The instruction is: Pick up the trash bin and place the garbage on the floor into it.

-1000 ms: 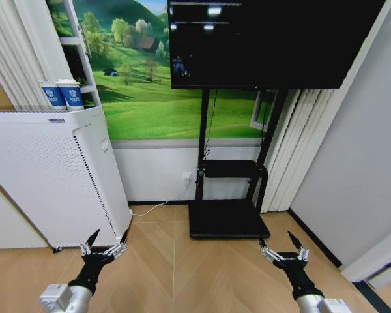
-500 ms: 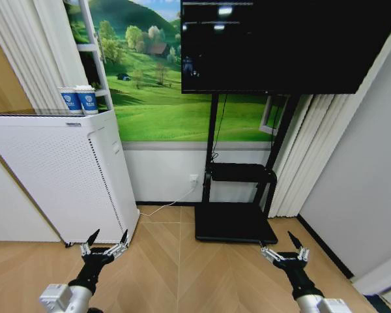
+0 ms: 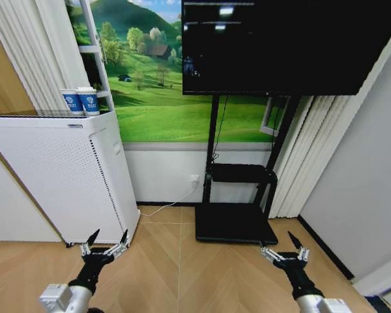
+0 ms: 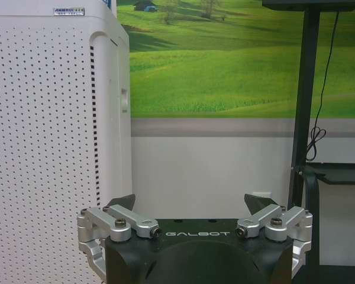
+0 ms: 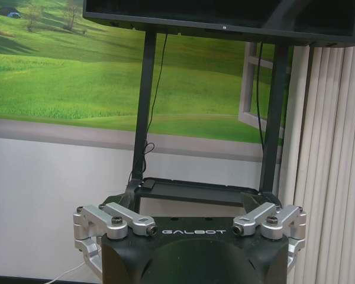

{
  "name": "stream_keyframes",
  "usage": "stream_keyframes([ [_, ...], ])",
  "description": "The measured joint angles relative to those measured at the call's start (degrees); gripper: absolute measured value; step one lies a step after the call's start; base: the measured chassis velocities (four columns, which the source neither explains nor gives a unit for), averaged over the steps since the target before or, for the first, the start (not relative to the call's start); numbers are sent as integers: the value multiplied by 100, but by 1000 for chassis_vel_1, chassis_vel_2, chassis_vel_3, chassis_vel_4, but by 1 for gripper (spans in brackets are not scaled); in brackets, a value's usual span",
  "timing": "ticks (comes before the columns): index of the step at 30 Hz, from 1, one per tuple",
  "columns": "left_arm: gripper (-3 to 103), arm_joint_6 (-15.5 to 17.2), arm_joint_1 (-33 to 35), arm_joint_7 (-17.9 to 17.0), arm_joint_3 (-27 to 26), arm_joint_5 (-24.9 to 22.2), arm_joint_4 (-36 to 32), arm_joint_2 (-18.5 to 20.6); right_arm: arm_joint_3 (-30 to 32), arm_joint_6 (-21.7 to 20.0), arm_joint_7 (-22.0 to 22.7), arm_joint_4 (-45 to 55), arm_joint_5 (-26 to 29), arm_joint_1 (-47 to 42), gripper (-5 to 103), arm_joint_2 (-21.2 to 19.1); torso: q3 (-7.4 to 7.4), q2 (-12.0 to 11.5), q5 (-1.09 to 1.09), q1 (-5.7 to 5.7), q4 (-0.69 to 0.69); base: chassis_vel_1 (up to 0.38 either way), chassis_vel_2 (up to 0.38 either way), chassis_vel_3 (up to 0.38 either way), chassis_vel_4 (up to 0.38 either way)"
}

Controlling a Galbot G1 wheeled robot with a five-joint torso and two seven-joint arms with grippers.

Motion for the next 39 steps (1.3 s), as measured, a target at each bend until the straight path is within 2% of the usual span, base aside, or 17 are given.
stream_keyframes([
  [15, 100, 0, 0, 0, 0, 0, 0, 0, 0, 0, 0, 0, 0, 0, 100, 0, -16, -27, 0, -11, 0, 18, -19, -23, 17],
  [29, 100, 0, 0, 0, 0, 0, 0, 0, 0, 0, 0, 0, 0, -2, 100, 0, -24, -39, 1, -19, 1, 144, -127, -140, 131],
  [39, 100, 0, 0, 1, 0, 0, 0, -1, 0, 0, 0, 0, 0, 0, 100, 0, -26, -45, 1, -18, 1, 80, 57, -70, -53],
])
